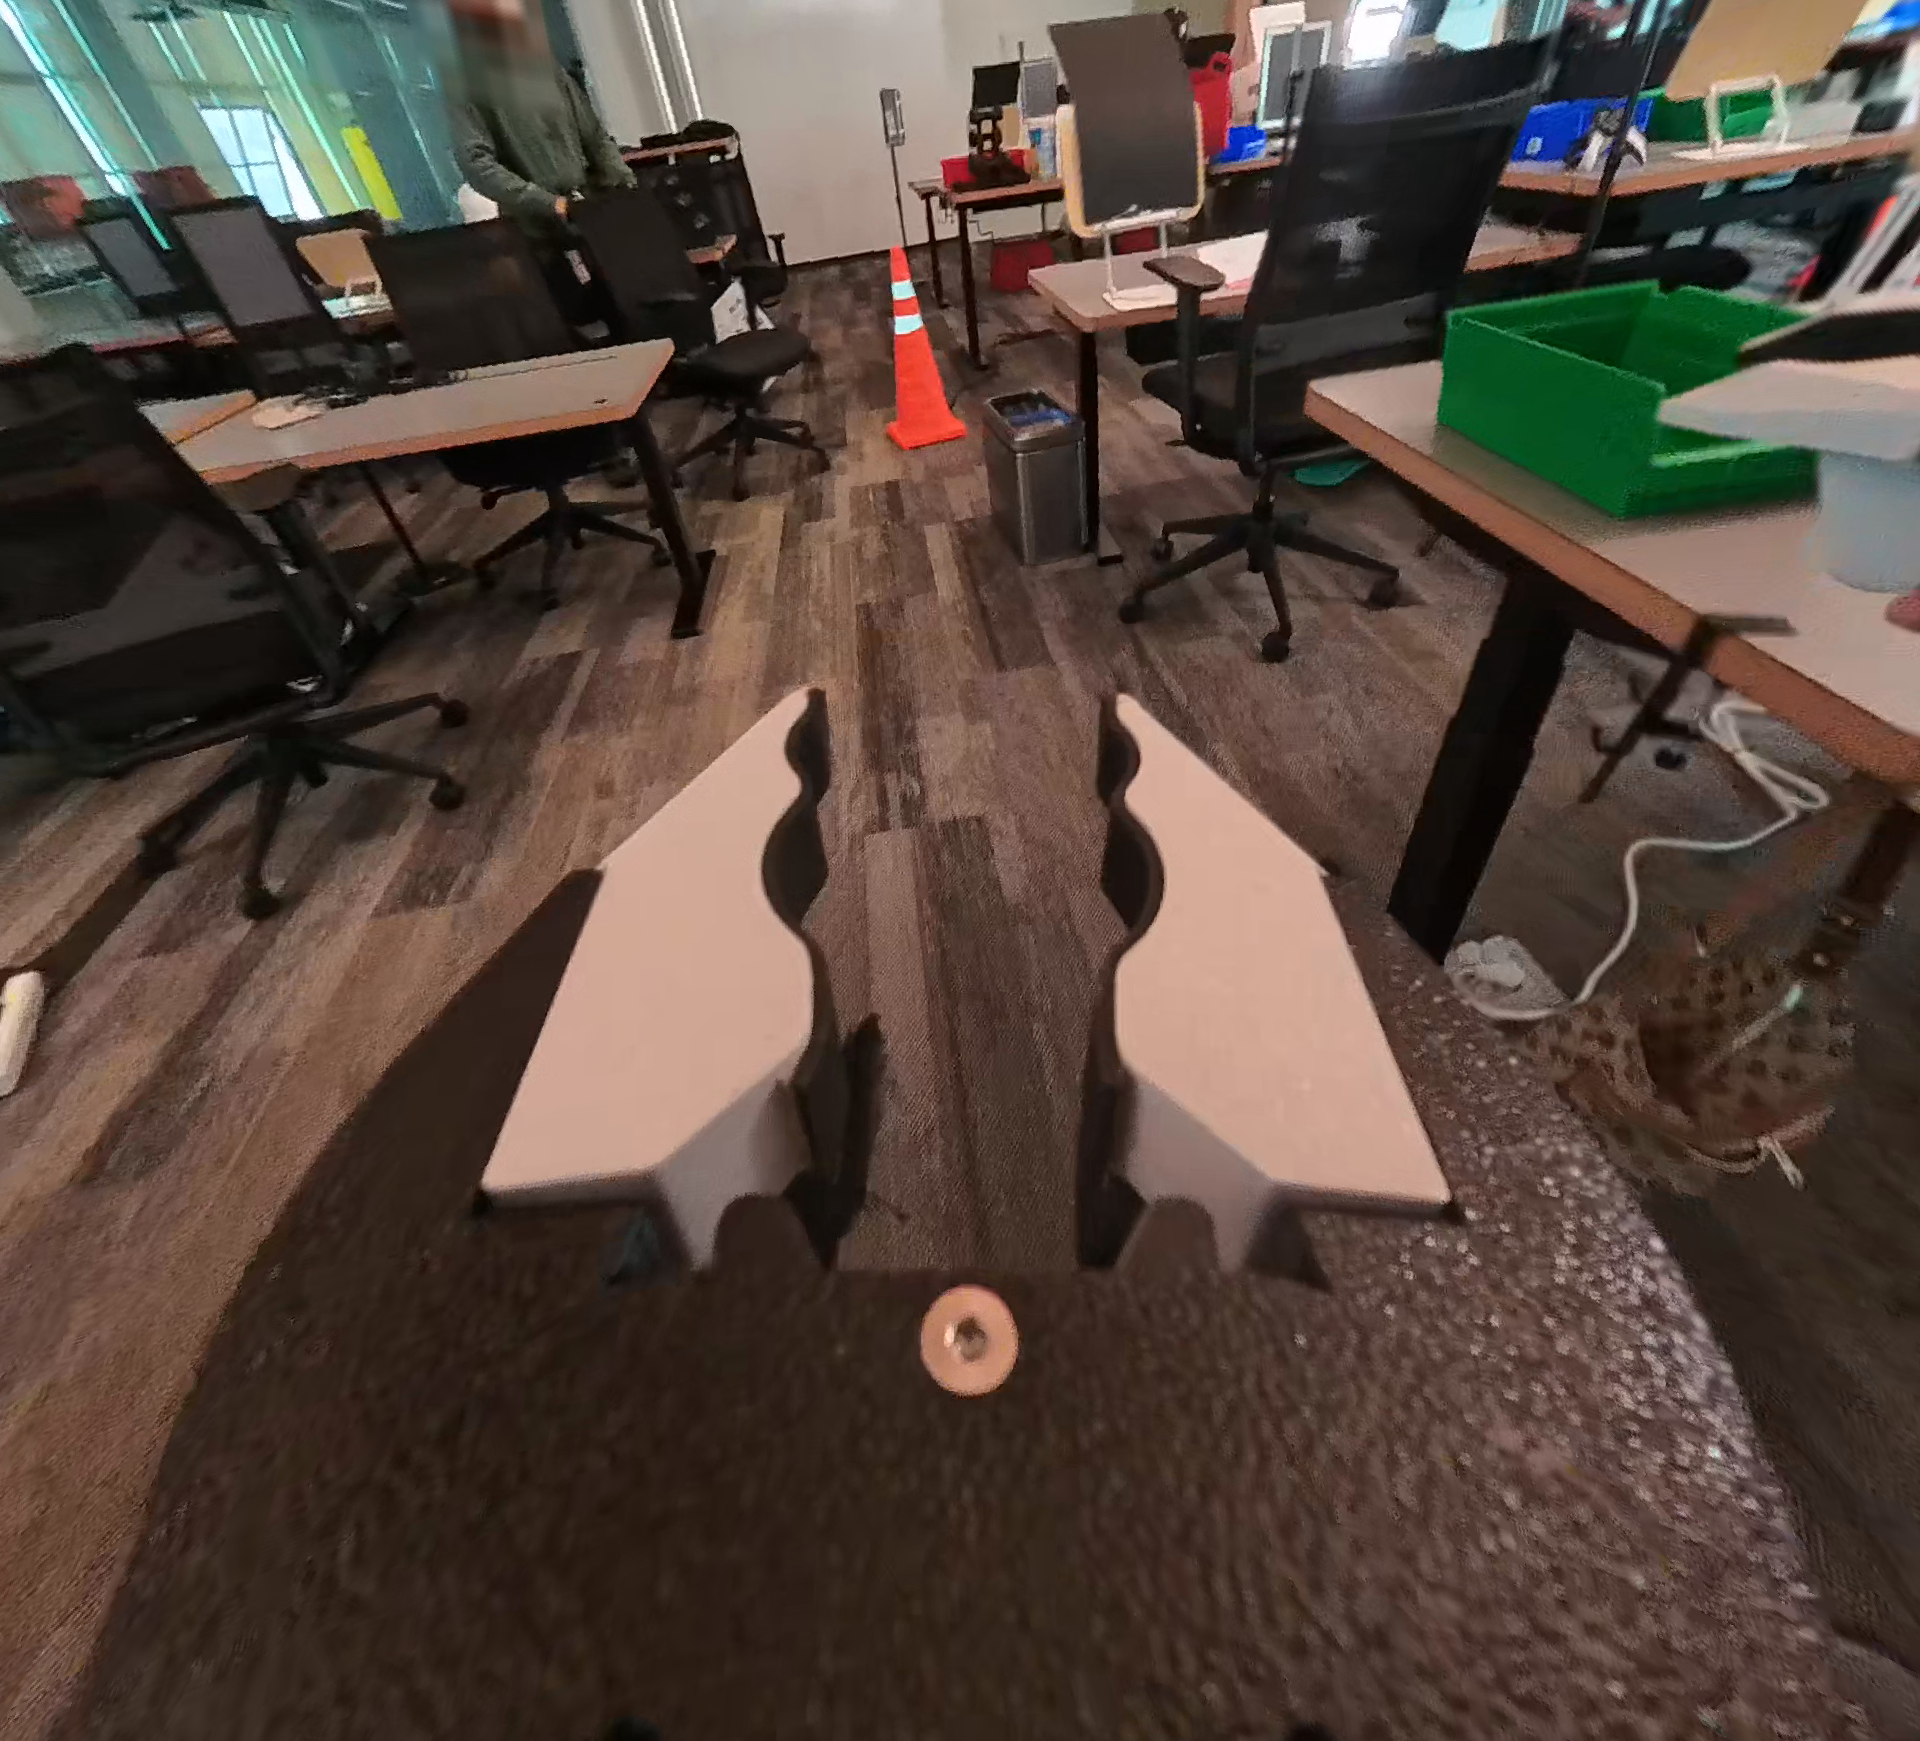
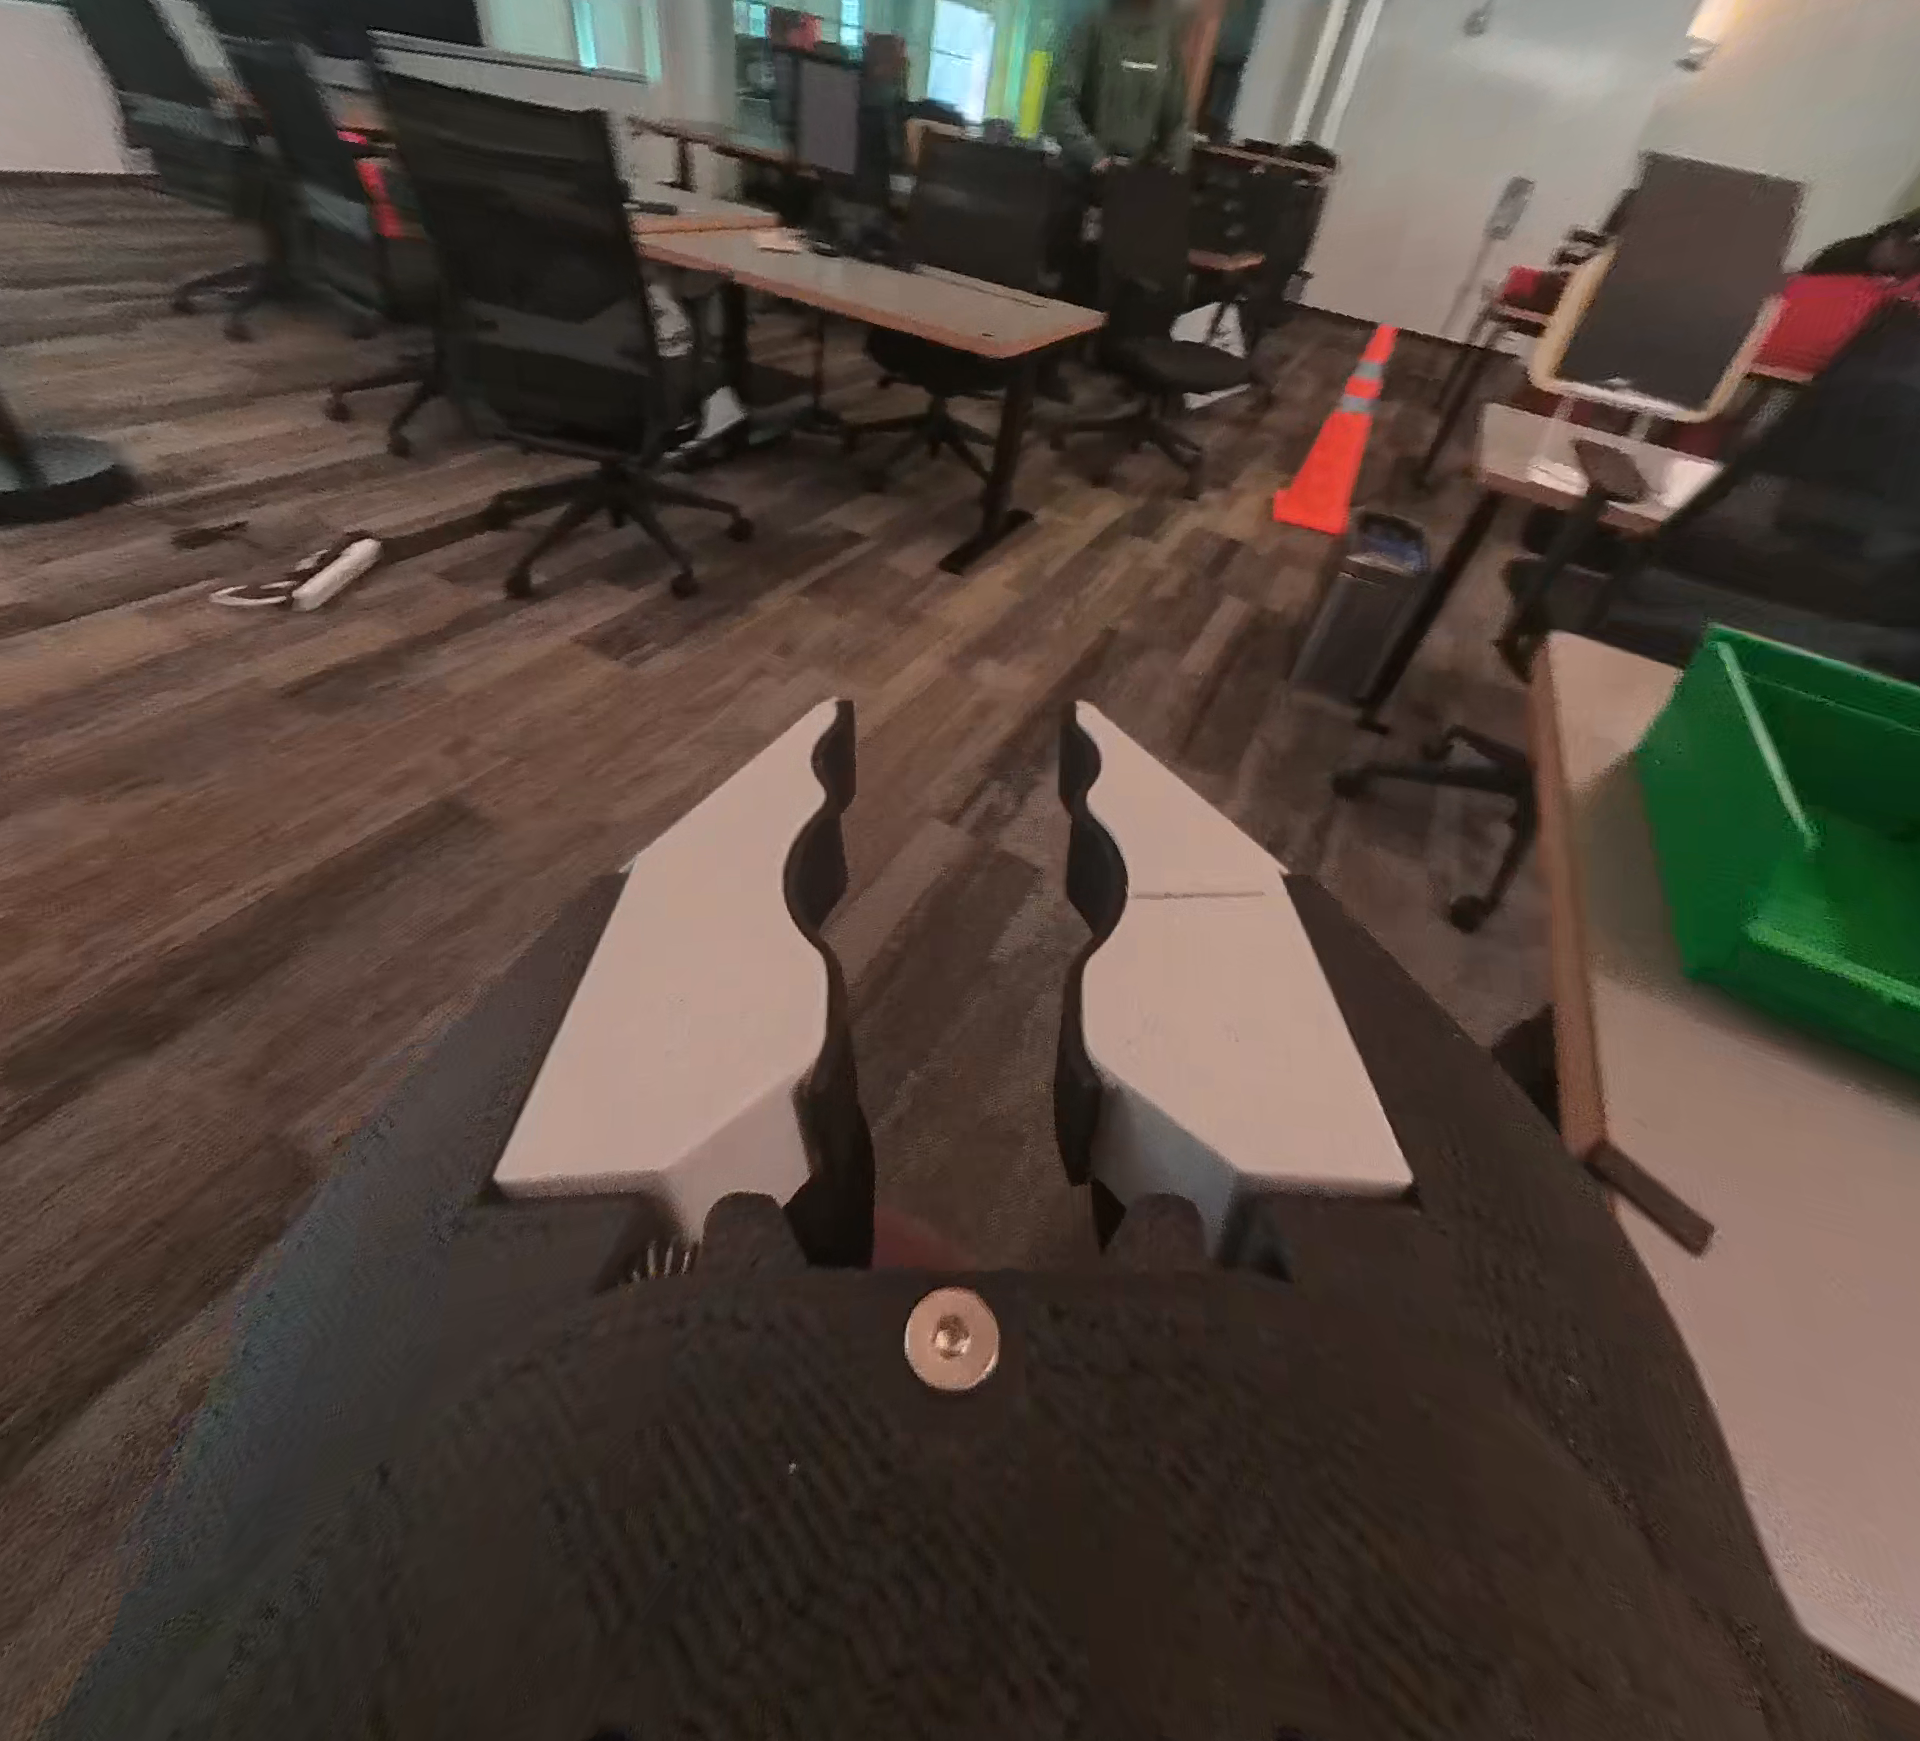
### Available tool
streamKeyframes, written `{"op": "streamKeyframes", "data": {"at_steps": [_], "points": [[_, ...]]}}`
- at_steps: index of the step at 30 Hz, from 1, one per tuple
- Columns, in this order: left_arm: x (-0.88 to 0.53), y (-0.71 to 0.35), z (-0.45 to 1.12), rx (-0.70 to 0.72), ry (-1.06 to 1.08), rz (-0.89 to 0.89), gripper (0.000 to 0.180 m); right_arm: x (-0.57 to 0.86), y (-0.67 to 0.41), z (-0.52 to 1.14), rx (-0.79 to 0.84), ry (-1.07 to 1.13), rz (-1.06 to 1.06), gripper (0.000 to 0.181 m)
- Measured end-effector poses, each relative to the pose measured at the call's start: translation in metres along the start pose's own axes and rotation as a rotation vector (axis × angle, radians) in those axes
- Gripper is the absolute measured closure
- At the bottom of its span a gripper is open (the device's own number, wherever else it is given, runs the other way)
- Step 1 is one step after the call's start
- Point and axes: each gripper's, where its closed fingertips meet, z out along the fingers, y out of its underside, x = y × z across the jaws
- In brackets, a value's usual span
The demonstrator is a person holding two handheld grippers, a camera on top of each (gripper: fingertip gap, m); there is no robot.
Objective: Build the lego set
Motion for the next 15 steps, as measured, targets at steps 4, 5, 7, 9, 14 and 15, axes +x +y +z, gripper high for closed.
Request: {"op": "streamKeyframes", "data": {"at_steps": [4, 5, 7, 9, 14, 15], "points": [[-0.029, -0.004, 0.094, 0.013, 0.091, -0.039, 0.13, 0.052, -0.004, 0.06, -0.016, 0.124, 0.026, 0.142], [-0.035, -0.001, 0.117, 0.006, 0.113, -0.024, 0.13, 0.067, -0.004, 0.074, -0.018, 0.164, 0.021, 0.142], [-0.048, 0.002, 0.167, -0.001, 0.146, 0.003, 0.13, 0.098, -0.004, 0.099, -0.013, 0.248, 0.019, 0.143], [-0.059, 0.002, 0.217, 0.009, 0.189, 0.004, 0.13, 0.13, 0.001, 0.126, -0.021, 0.333, 0.015, 0.143], [-0.073, -0.013, 0.348, 0.015, 0.362, 0.017, 0.137, 0.188, 0.012, 0.189, -0.065, 0.371, 0.025, 0.174], [-0.071, -0.018, 0.375, -0.001, 0.399, 0.034, 0.137, 0.198, 0.017, 0.2, -0.103, 0.367, 0.033, 0.175]]}}
